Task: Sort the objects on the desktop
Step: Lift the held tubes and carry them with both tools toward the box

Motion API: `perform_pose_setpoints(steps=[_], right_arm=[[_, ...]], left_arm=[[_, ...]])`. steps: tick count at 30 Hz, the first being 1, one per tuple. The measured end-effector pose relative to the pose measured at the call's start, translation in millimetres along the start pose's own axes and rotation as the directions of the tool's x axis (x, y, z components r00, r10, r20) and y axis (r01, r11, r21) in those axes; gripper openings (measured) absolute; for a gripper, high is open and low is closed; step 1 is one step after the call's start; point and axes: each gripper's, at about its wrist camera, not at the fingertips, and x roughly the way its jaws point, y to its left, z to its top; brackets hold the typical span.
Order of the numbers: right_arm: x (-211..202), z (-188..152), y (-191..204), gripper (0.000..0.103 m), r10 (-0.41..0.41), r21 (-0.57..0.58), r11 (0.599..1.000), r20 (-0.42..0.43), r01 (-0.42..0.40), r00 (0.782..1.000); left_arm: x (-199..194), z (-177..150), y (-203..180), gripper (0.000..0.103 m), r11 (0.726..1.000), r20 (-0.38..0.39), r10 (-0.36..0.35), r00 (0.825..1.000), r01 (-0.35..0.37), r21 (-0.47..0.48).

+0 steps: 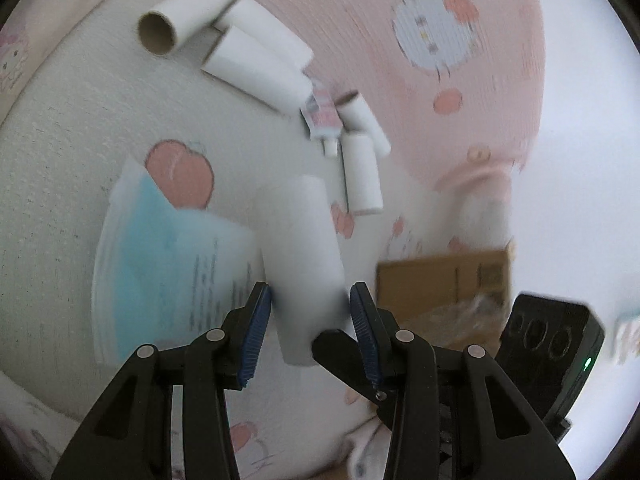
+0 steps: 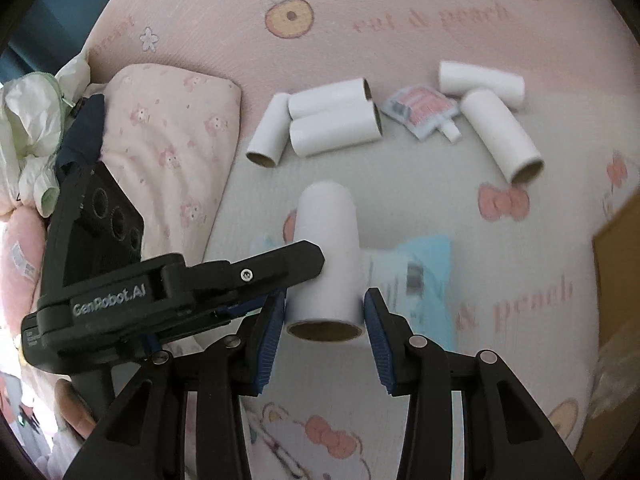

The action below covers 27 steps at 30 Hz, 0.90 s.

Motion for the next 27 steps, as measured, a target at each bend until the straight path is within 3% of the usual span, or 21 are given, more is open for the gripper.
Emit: perform_pose_setpoints(steps=[4,10,15,20,27], right_arm=[[2,-15,-9,0.039,0.014,0.035,0.999,-0.021,-0.014,1.0],[0,-27,-20,0.039,0.047,0.09,0.995,0.008,-0.047,0.999],[-6,-29,-20,0.038,0.033,0.071,0.997,0.013,-0.034,0.999],[-8,-38,-17,0.038,0.012,0.002,1.0,0.006,-0.012,1.0],[-4,-42,-15,0.038,-0.017,-0.026,1.0,-0.004,0.017,1.0]], left_arm=[[4,-14,-15,0.044,0.991,-0.009,0.085,0.996,-0.084,0.104],[6,-16,-21,0.044,0.987,-0.02,0.093,0.995,-0.09,0.133],[8,-17,-28,0.048,0.974,-0.024,0.131,0.991,-0.124,0.187],[21,-18,-29,0.05,0.973,-0.073,0.14,0.988,-0.123,0.197],[18,-12,-23,0.049,0.984,-0.048,0.11,0.993,-0.102,0.149]])
